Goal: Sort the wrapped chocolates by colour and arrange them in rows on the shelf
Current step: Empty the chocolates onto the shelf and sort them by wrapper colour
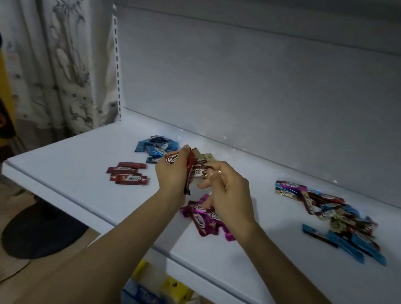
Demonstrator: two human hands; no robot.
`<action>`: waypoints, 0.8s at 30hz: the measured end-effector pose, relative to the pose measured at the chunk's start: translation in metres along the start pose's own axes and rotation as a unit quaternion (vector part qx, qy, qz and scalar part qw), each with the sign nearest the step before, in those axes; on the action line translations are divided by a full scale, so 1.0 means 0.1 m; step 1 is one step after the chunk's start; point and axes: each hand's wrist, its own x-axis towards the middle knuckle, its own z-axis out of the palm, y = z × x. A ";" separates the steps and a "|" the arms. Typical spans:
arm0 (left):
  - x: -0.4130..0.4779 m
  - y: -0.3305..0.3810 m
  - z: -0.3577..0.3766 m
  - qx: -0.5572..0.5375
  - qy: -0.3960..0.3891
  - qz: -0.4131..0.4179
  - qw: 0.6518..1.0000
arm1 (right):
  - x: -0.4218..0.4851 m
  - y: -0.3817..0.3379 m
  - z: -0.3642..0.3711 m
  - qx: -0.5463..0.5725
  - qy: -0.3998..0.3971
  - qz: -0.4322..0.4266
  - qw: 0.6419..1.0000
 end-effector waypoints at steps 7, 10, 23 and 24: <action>0.35 -0.16 -0.50 0.186 -0.050 0.128 0.973 | 0.42 0.06 0.10 0.110 0.082 0.151 0.979; 0.39 -0.21 -0.52 0.211 -0.080 0.144 0.963 | 0.71 0.27 0.09 0.137 0.098 0.246 0.954; 0.42 -0.14 -0.56 0.073 -0.074 0.098 0.990 | 0.53 0.05 0.22 -0.046 -0.197 0.072 0.977; 0.41 -0.13 -0.55 0.054 -0.073 0.091 0.992 | 0.49 0.04 0.28 -0.074 -0.207 0.040 0.975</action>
